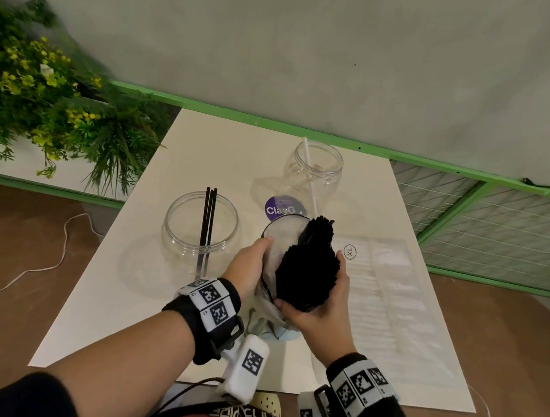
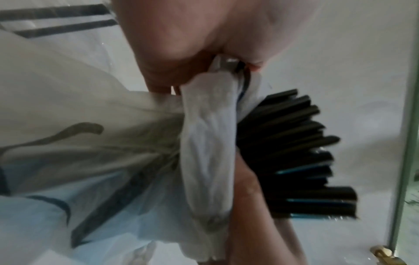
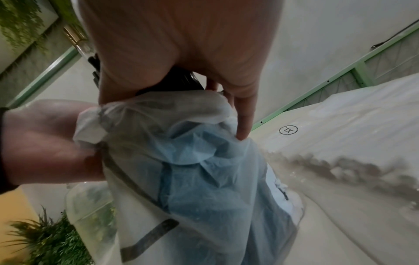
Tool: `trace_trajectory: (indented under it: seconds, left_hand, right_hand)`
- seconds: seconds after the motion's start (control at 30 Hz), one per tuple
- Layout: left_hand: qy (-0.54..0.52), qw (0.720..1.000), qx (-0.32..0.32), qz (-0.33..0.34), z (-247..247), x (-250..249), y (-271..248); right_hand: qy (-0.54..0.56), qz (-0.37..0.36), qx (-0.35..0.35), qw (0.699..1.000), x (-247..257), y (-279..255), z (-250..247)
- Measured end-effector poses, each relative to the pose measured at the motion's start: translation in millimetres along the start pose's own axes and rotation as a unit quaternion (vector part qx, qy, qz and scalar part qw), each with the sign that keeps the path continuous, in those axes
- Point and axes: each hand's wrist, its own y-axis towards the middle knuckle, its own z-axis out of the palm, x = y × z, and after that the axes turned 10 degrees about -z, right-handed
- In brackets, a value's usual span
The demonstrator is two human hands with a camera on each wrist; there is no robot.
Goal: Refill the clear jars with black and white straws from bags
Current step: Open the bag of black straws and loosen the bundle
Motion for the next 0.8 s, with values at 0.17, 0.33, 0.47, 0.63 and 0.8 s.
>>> trace_trajectory:
  seconds: [0.17, 0.33, 0.47, 0.63, 0.8]
  left_hand:
    - [0.035, 0.999, -0.013, 0.0, -1.7, 2.3, 11.5]
    - [0.279, 0.95, 0.015, 0.136, -14.1, 18.1, 27.5]
    - [0.325, 0.919, 0.003, 0.221, -17.7, 11.9, 5.1]
    - [0.383, 0.891, 0.118, 0.212, -25.1, 8.5, -27.6]
    - [0.46, 0.859, 0.1, 0.2, -18.9, 29.2, -6.0]
  right_hand:
    - [0.01, -0.003, 0.015, 1.0, -6.9, -3.8, -7.5]
    - [0.011, 0.021, 0.031, 0.999, -12.6, -5.7, -8.6]
    - [0.029, 0.02, 0.041, 0.999, -13.3, -6.4, -12.6]
    - [0.022, 0.019, 0.061, 0.998, -24.0, 2.1, -13.5]
    - [-0.007, 0.037, 0.101, 0.994, -30.1, 8.8, -12.4]
